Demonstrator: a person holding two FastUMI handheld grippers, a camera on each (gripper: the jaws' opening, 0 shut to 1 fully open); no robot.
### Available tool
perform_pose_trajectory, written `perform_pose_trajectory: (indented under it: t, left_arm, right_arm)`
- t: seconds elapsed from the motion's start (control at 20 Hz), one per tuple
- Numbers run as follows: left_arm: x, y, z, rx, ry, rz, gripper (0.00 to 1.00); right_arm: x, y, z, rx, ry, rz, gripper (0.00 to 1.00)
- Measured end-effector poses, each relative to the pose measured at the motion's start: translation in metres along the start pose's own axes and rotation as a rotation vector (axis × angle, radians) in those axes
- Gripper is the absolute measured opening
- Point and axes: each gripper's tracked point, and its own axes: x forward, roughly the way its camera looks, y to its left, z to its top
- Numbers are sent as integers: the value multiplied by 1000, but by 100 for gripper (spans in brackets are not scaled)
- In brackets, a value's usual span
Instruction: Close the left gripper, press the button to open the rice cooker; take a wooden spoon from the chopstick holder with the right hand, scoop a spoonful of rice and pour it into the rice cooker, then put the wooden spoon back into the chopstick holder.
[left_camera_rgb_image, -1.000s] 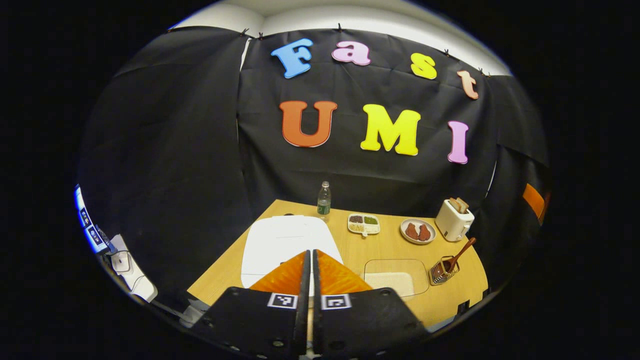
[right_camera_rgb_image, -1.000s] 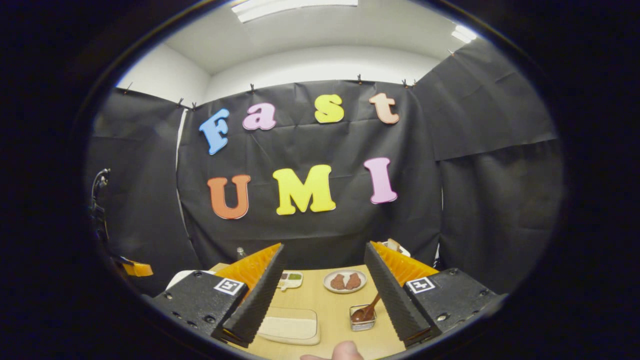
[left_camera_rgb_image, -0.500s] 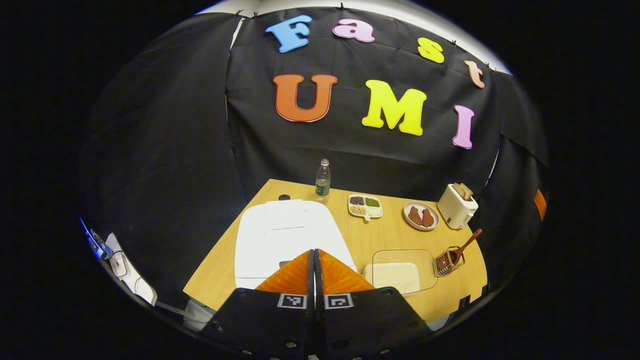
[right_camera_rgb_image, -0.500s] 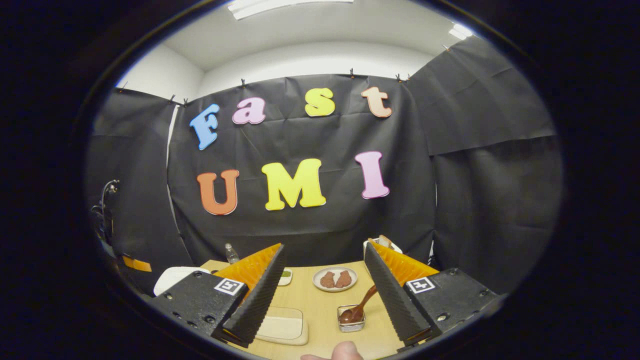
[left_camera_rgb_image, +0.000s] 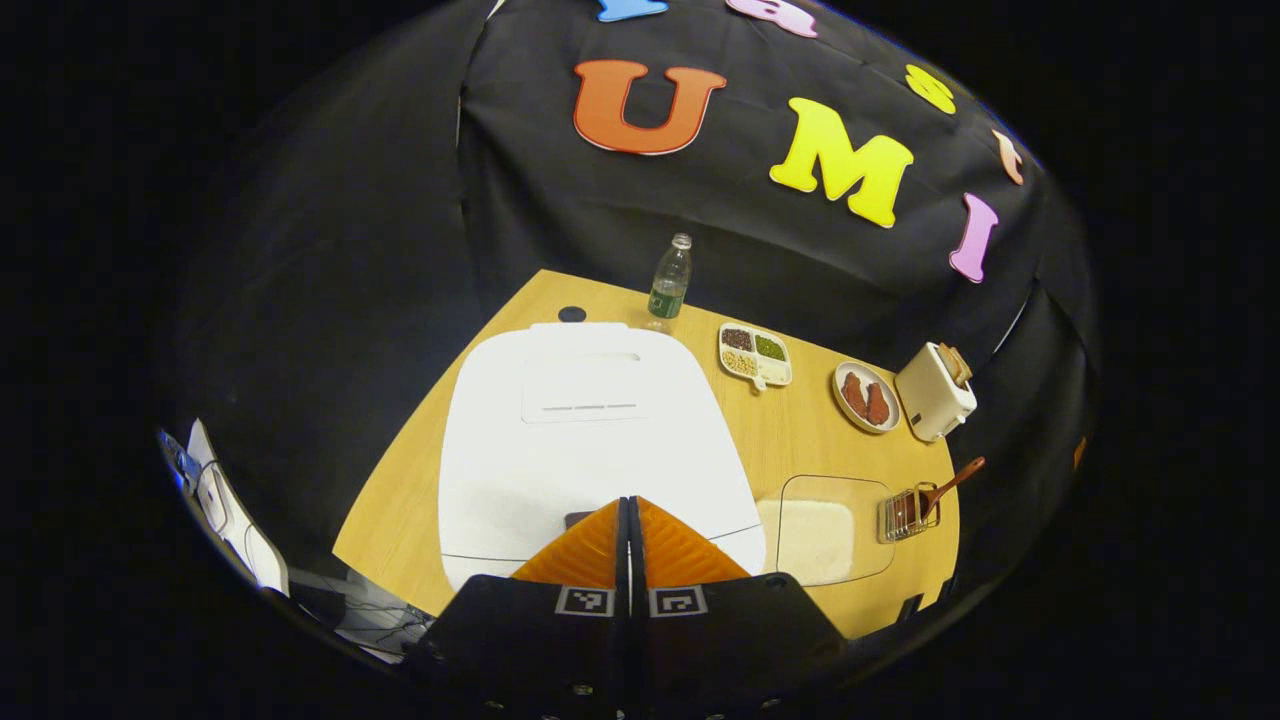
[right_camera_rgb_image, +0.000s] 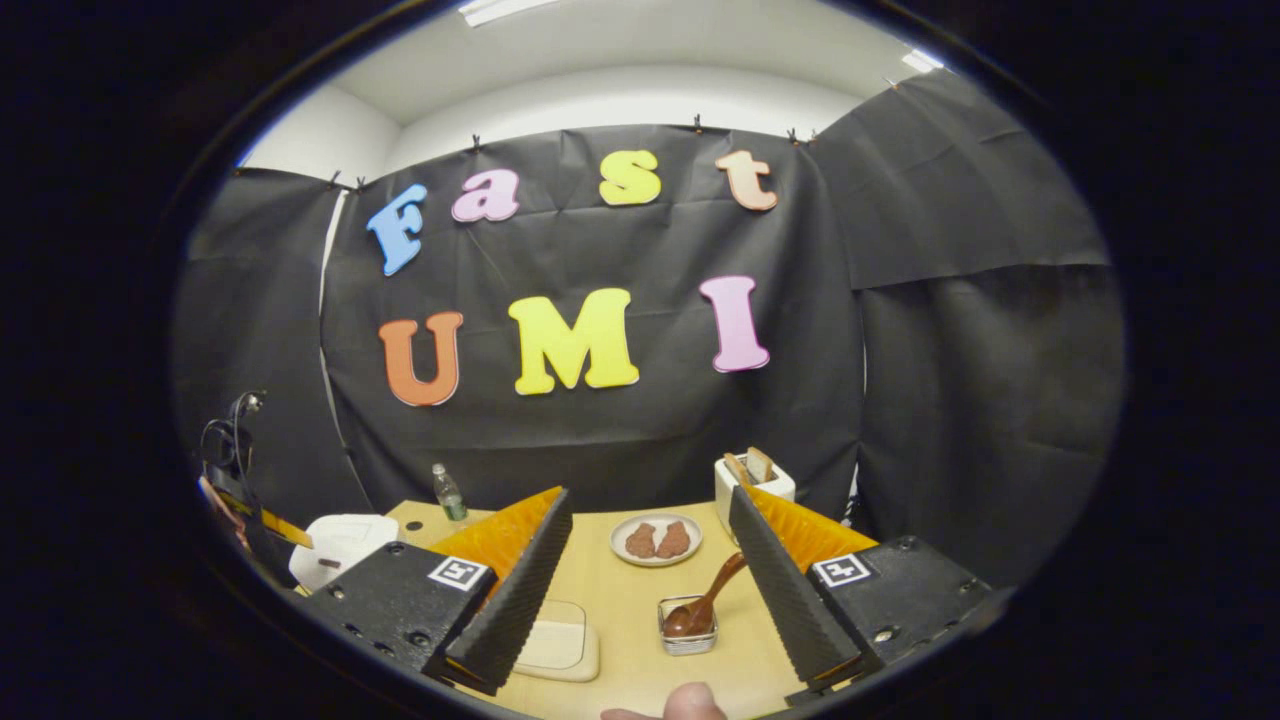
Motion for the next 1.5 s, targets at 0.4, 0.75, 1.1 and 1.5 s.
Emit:
perform_pose_trajectory:
  t: [0.4,0.75,1.1,1.5]
  left_arm:
    - [20,16,-10,-64,49,19,0]
    - [27,20,-18,-115,58,5,0]
    - [29,22,-20,-103,47,39,0]
    - [-23,10,77,-97,-342,22,1]
  right_arm:
    - [11,3,-5,-15,21,8,100]
    - [16,4,-5,-7,20,6,100]
    - [12,2,-8,43,35,-5,100]
    - [2,-6,35,-11,-87,-5,100]
